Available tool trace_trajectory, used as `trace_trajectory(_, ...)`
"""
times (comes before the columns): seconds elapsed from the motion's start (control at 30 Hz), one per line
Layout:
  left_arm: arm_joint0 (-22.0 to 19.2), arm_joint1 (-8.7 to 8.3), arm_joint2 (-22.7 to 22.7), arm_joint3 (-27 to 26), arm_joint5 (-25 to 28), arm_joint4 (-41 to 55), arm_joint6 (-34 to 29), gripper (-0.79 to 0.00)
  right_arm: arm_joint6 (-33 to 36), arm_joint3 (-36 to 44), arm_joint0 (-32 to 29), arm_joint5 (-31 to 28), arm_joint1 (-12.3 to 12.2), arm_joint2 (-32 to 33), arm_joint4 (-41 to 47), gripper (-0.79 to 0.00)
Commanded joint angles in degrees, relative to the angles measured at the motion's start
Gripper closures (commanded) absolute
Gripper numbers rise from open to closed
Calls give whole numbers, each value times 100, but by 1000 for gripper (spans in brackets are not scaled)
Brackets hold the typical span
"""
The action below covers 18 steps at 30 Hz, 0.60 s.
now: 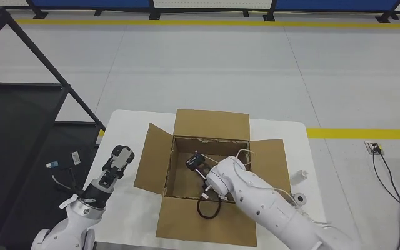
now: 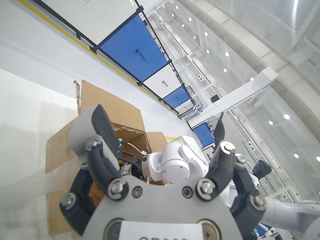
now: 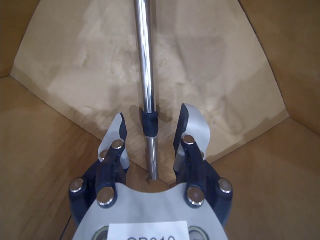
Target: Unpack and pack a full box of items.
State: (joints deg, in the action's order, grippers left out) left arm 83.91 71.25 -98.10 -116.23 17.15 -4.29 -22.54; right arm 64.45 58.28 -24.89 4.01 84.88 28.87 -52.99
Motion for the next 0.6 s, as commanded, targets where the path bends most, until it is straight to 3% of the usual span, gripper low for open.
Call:
trace_trajectory(0.0,0,0,0,0,0,0,0,-785,-14,-179,29,0,62,-20,5,-391)
trace_trajectory(0.23,0,0,0,0,0,0,0,-785,-56,-493,57,-7,231,-66,20,-280)
trace_trajectory(0.37,0,0,0,0,0,0,0,-785,-60,-583,63,-11,300,-57,-2,-154)
trace_trajectory(0.53,0,0,0,0,0,0,0,-785,-71,-596,52,41,344,4,-83,-58)
trace_trajectory(0.57,0,0,0,0,0,0,0,-785,-60,-591,48,56,346,22,-104,-3)
